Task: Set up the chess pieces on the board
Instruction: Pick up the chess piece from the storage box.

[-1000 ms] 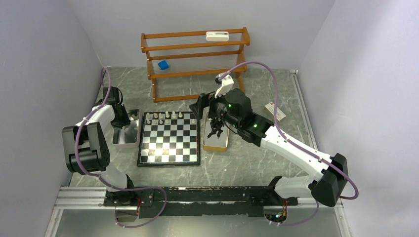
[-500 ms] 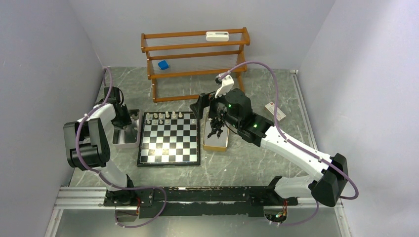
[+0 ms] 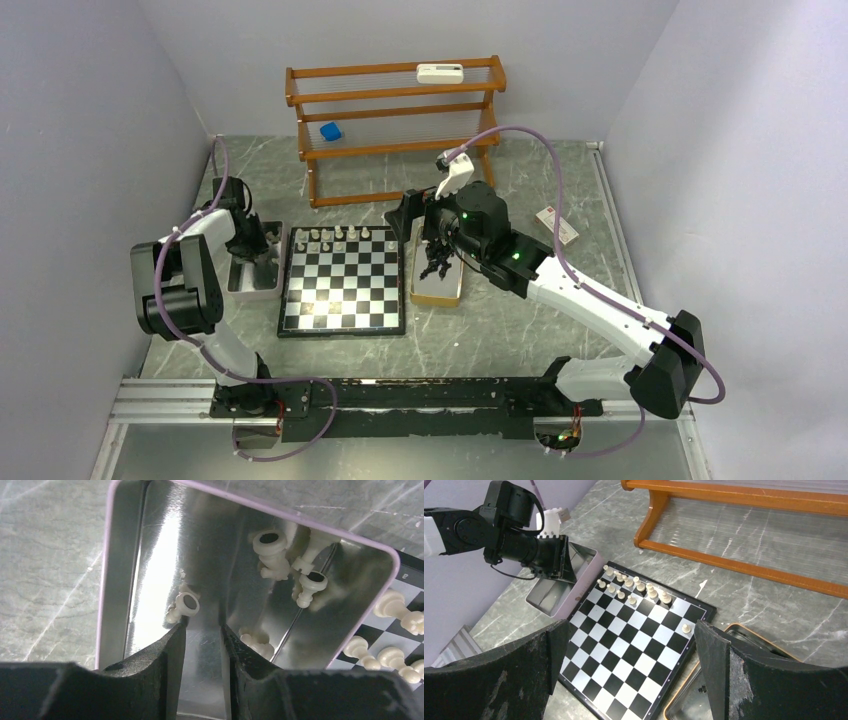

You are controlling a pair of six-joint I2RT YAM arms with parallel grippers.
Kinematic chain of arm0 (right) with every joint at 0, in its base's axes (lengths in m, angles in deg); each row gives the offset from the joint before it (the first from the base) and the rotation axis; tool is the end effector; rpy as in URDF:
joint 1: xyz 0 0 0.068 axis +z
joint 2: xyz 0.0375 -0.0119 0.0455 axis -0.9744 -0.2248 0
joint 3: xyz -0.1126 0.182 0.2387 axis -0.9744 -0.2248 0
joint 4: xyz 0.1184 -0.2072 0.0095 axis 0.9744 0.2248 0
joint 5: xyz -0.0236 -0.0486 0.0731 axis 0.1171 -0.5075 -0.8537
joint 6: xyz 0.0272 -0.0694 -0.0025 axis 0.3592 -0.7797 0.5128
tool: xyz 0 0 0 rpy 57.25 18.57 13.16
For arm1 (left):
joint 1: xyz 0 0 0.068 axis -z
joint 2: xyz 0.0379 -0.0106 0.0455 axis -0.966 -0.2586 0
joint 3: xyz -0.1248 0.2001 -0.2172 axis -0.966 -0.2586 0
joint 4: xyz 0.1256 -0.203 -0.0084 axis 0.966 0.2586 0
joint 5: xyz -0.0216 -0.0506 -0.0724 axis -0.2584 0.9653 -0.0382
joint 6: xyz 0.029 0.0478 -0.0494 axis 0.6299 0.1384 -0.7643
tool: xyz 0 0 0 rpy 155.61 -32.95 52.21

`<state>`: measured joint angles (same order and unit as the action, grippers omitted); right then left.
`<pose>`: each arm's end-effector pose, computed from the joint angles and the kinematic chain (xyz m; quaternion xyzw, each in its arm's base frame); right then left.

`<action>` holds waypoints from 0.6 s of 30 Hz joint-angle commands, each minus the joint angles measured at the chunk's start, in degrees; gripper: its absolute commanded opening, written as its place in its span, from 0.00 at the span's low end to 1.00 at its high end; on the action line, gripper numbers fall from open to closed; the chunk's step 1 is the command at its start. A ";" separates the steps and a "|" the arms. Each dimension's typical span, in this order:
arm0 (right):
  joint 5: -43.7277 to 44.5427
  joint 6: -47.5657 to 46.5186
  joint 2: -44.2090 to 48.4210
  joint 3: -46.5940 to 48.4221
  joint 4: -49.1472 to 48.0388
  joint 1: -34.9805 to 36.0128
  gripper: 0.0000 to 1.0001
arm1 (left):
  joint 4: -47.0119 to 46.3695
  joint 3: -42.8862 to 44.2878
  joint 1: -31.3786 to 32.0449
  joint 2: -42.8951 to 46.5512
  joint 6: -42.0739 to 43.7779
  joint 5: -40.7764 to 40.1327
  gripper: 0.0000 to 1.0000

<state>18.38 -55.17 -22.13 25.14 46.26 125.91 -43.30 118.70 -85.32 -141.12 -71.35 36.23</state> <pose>0.1929 0.2072 0.4045 -0.1547 0.7601 0.3050 0.5525 0.3149 0.0615 0.2036 -0.1831 0.9620 0.0329 0.1999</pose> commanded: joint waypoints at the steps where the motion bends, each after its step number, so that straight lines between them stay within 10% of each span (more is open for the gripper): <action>1: 0.73 -0.54 1.12 -0.38 -1.87 -0.06 1.00 | -1.76 1.60 -0.52 -0.09 1.01 3.99 0.36; 18: 0.91 -0.85 1.01 -0.52 -1.87 -0.08 1.00 | -3.03 2.49 -0.59 1.42 2.27 -1.03 0.46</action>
<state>18.40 -55.28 -22.13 25.14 45.99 125.91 -45.36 118.85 -85.32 -138.63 -70.06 37.74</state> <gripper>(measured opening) 0.997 0.455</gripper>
